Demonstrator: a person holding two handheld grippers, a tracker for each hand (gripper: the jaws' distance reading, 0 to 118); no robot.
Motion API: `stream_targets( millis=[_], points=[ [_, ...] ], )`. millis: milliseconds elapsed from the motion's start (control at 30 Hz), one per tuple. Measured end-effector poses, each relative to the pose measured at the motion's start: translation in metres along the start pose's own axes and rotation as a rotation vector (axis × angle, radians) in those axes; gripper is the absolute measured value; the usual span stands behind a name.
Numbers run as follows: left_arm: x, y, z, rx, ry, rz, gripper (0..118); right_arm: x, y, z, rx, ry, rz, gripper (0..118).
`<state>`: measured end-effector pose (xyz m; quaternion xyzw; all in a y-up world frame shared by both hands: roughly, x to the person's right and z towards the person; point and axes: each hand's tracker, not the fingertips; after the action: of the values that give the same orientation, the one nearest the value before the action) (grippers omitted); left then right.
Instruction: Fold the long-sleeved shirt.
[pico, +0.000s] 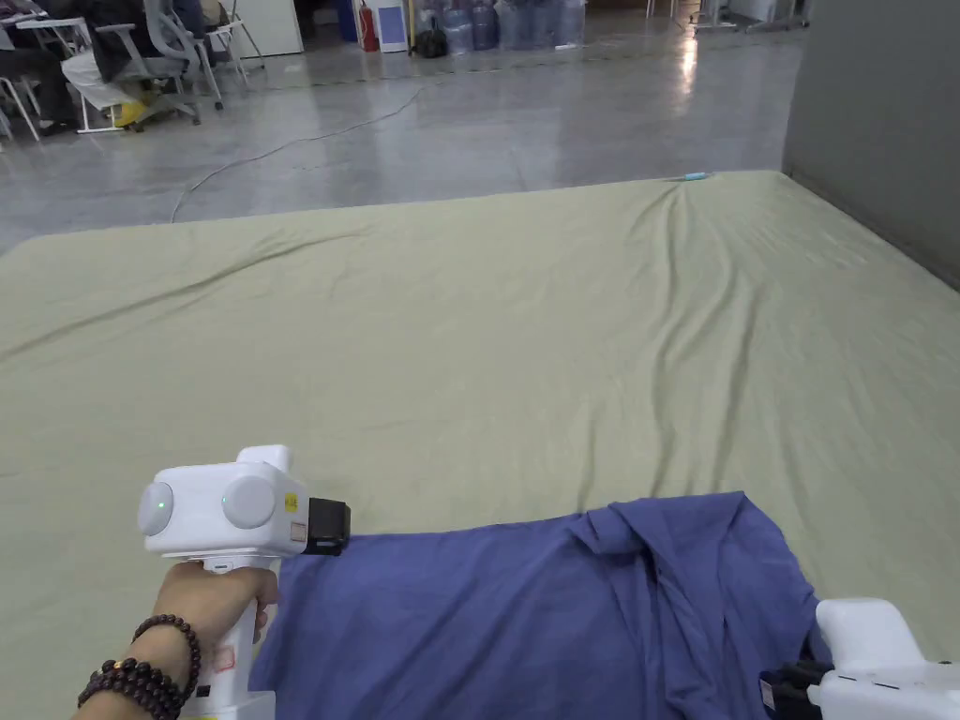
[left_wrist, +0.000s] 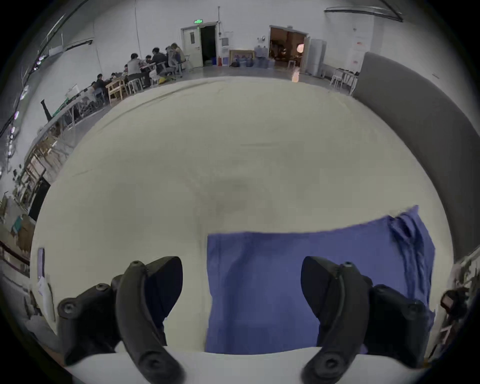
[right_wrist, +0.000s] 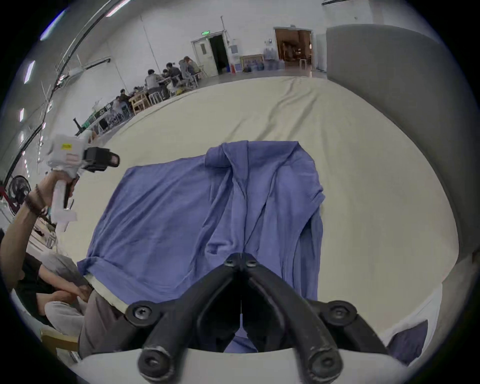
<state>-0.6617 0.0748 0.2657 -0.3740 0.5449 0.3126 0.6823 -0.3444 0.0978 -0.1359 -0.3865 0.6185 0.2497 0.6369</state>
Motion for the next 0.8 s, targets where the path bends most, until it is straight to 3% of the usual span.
stream_targets(
  millis=[167,233,267,300,333,367,433,467,567,733,800],
  points=[
    [0.001,0.004,-0.051,-0.089,0.074,0.045,91,0.013,0.007,-0.007,-0.017,-0.014,-0.019,0],
    [0.004,-0.003,-0.06,-0.106,0.055,0.038,73,0.02,0.016,-0.014,-0.026,-0.03,-0.02,0],
    [0.008,-0.007,-0.058,-0.093,0.073,0.031,71,0.023,0.022,-0.019,-0.029,-0.038,-0.019,0],
    [0.011,-0.008,-0.049,-0.047,0.086,0.005,61,0.027,0.031,-0.024,-0.032,-0.049,-0.017,0],
    [0.014,-0.009,-0.04,-0.028,0.101,0.003,34,0.03,0.042,-0.03,-0.027,-0.055,-0.013,0],
    [0.015,-0.009,-0.032,-0.014,0.118,0.0,0,0.033,0.056,-0.037,-0.016,-0.059,-0.014,0],
    [0.013,-0.012,-0.013,0.011,-0.017,0.07,0,0.039,0.084,-0.051,-0.005,-0.045,0.002,0],
    [0.011,-0.013,-0.004,0.003,-0.047,0.1,0,0.043,0.101,-0.062,0.0,-0.037,0.001,9],
    [0.012,-0.019,0.014,-0.003,-0.046,0.12,0,0.052,0.153,-0.099,-0.003,-0.051,-0.03,81],
    [0.012,-0.021,0.026,0.0,-0.044,0.089,0,0.054,0.211,-0.164,-0.133,-0.146,-0.018,78],
    [0.014,-0.023,0.03,0.003,-0.049,0.094,0,0.054,0.218,-0.184,-0.205,-0.161,-0.019,56]
  ],
)
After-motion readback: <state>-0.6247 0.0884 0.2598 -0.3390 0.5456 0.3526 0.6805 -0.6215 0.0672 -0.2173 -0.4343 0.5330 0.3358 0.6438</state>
